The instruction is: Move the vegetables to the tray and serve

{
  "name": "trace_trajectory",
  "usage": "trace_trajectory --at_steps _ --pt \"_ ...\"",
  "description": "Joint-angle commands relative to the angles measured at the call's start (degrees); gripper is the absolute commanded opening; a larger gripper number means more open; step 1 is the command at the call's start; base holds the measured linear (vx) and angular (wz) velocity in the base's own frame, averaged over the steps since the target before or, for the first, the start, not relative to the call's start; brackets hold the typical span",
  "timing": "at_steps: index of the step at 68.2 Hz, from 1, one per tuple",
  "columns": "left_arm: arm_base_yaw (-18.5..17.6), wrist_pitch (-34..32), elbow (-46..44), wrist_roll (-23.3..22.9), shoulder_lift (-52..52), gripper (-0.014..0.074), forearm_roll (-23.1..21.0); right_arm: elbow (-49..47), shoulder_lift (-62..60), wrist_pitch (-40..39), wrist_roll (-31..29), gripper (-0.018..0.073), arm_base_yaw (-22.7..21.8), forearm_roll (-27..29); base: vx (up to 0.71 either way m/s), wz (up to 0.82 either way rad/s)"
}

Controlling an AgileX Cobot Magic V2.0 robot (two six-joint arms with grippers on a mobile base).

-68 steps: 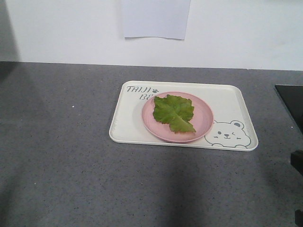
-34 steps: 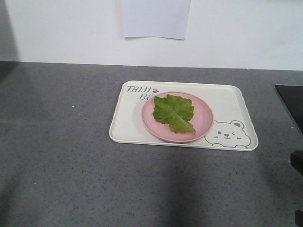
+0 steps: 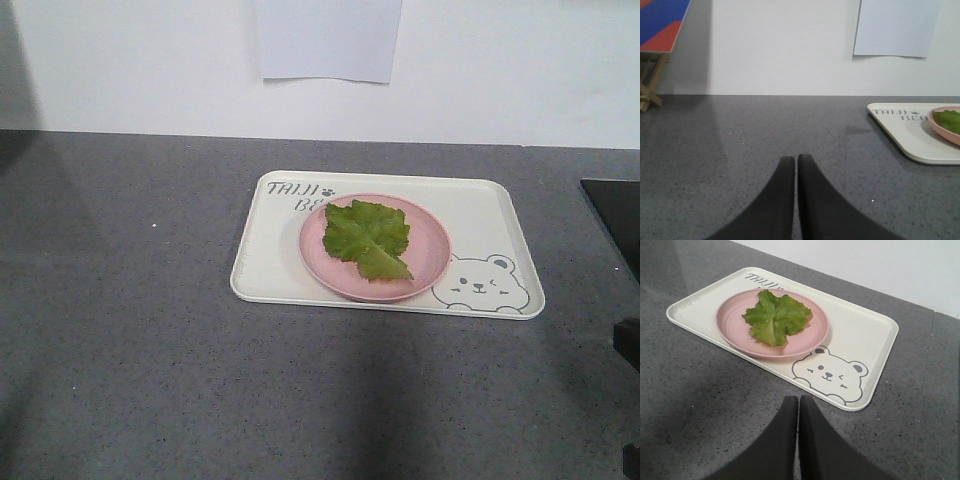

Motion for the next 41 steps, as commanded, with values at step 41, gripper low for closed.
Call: trace_trajectory --at_steps 41 --pt "0.04 -3.62 1.57 -0.67 -0.83 -0.0006 0.0 -1.56 0.19 -2.04 -0.28 -0.0003 -0.01 1.61 0.0 0.0"
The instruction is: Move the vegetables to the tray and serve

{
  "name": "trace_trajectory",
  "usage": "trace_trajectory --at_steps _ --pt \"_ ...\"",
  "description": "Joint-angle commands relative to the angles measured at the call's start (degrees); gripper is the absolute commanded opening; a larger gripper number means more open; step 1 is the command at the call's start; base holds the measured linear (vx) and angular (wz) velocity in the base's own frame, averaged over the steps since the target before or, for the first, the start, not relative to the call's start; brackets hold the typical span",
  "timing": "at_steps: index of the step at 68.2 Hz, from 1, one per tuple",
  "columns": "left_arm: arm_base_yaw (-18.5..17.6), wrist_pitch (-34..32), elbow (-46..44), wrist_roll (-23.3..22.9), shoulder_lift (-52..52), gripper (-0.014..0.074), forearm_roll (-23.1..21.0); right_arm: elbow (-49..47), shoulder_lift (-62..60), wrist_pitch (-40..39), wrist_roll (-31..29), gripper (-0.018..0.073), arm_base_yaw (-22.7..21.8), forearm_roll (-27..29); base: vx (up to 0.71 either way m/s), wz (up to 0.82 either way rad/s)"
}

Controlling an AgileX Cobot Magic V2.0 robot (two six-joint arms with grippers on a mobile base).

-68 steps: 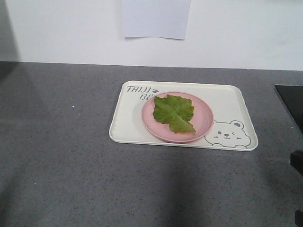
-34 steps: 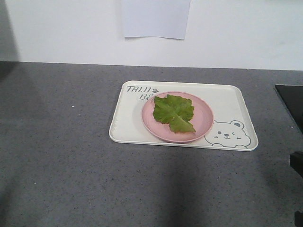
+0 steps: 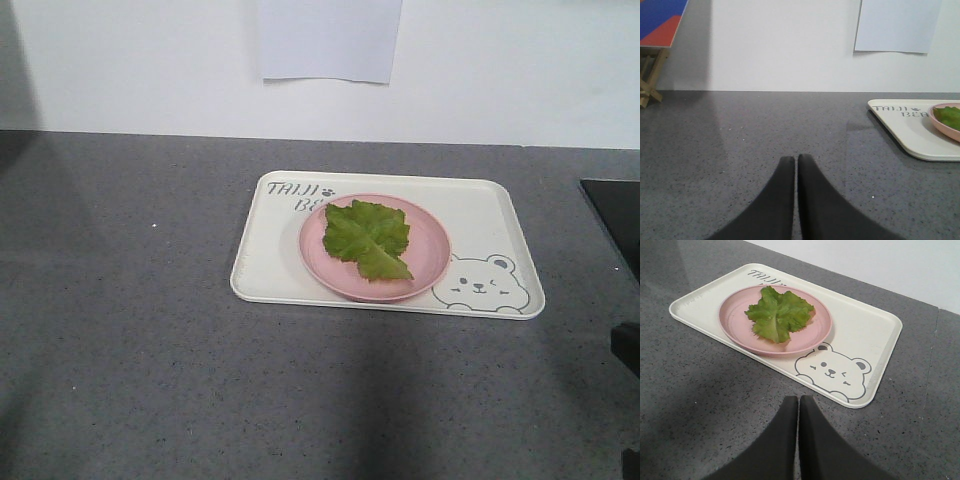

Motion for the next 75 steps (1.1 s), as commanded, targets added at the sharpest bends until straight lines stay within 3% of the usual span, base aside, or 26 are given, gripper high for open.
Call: trace_trajectory --at_steps 1,34,46,60,75 --pt "0.04 -4.12 1.57 -0.61 -0.83 -0.0006 0.0 -1.56 0.19 -2.74 -0.28 -0.0003 -0.01 1.61 0.0 0.0" --pt "0.04 -4.12 1.57 -0.61 -0.83 -0.0006 0.0 -1.5 0.19 -2.91 -0.28 -0.0003 -0.01 1.61 0.0 0.0" --pt "0.04 -4.12 1.57 -0.61 -0.83 -0.0006 0.0 2.58 -3.08 -4.05 1.82 -0.0003 0.22 -2.69 0.0 0.0" --pt "0.04 -4.12 1.57 -0.61 -0.83 -0.0006 0.0 12.02 -15.52 -14.4 16.98 -0.0003 3.76 -12.87 0.0 0.0" --pt "0.04 -4.12 1.57 -0.61 -0.83 -0.0006 0.0 21.2 -25.67 -23.11 46.37 -0.0003 4.0 -31.39 0.0 0.0"
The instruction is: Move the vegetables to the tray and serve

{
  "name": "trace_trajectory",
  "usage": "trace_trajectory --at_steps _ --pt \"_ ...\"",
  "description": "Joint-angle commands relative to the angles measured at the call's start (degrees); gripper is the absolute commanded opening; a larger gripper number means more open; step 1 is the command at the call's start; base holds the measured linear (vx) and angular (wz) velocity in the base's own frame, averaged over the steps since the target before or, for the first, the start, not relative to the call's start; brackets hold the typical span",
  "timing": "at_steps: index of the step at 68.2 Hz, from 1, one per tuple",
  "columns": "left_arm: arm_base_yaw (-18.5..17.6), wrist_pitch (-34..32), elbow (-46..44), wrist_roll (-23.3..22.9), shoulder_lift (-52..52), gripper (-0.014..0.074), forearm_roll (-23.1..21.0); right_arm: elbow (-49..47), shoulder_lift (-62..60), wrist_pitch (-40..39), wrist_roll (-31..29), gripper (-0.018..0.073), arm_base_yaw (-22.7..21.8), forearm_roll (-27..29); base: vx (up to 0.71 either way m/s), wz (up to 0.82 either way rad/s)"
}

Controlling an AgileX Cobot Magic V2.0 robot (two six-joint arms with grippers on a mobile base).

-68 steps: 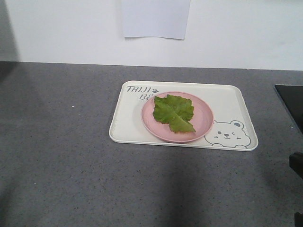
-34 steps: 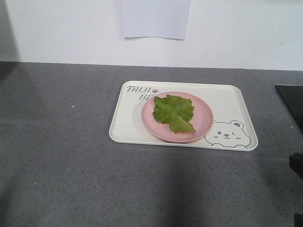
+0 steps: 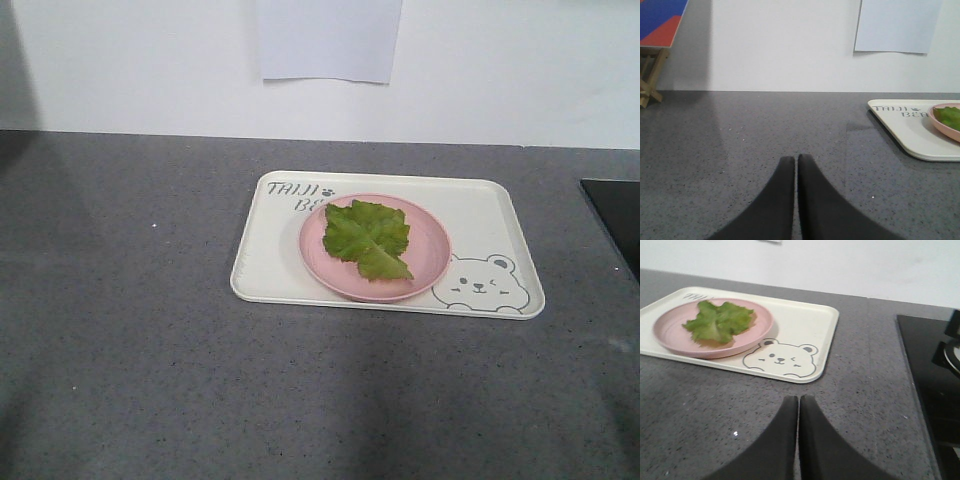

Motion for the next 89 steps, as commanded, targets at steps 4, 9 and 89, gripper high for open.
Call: trace_trajectory --at_steps 4,9,89 --pt "0.04 -4.12 1.57 -0.61 -0.83 -0.0006 -0.05 4.64 -4.04 -13.28 19.85 -0.0003 0.0 -12.12 0.0 0.0" --pt "0.04 -4.12 1.57 -0.61 -0.83 -0.0006 -0.05 8.52 -5.69 -19.92 25.39 -0.0003 0.0 -17.0 0.0 0.0" --pt "0.04 -4.12 1.57 -0.61 -0.83 -0.0006 -0.05 13.46 -6.4 -30.37 28.58 -0.0003 0.0 -21.46 0.0 0.0"
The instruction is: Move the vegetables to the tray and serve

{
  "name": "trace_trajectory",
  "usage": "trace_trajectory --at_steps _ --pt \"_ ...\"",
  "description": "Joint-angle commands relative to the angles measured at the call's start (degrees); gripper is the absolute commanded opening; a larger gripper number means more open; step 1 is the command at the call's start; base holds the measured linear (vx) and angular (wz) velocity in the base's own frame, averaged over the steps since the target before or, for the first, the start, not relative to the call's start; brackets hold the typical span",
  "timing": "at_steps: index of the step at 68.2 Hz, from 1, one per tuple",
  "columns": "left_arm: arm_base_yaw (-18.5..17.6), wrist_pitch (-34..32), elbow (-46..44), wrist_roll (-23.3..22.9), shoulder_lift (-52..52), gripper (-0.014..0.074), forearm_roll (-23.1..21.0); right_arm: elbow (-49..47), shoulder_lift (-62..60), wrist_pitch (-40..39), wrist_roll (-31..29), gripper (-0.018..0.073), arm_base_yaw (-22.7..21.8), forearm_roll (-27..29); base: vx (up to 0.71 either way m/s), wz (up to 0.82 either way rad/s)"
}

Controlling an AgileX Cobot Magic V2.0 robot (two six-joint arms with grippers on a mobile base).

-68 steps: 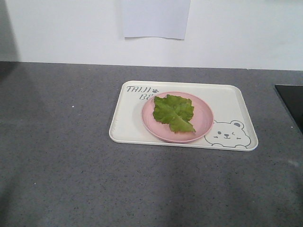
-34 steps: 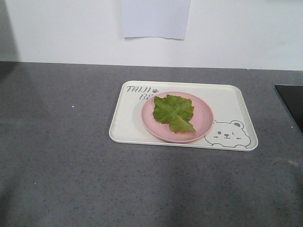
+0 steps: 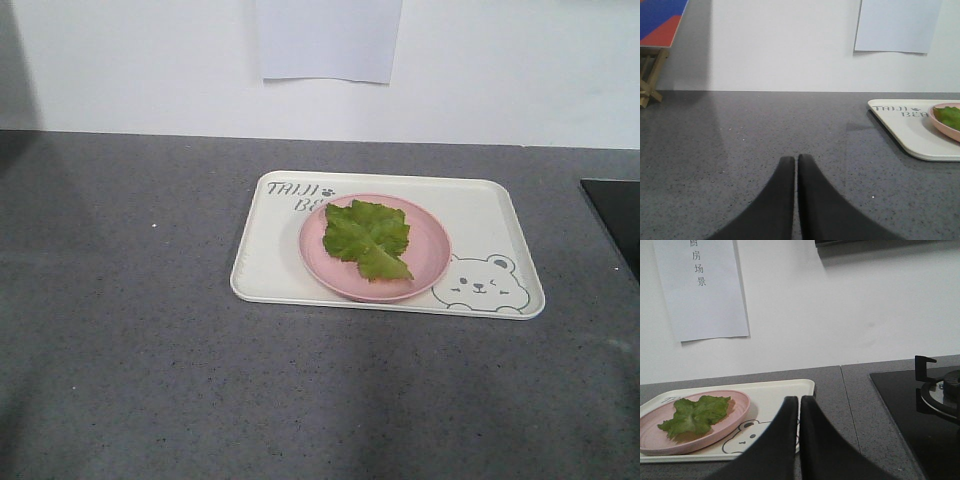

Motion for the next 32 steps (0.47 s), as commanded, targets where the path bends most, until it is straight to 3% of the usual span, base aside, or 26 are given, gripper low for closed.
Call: trace_trajectory --at_steps 1,32 --pt "0.04 -4.12 1.57 -0.61 -0.83 -0.0006 -0.05 0.89 -0.3 -4.45 -0.17 -0.0003 0.0 -0.72 0.0 0.0" --pt "0.04 -4.12 1.57 -0.61 -0.83 -0.0006 -0.05 0.89 -0.3 -4.45 -0.17 -0.0003 0.0 -0.72 0.0 0.0"
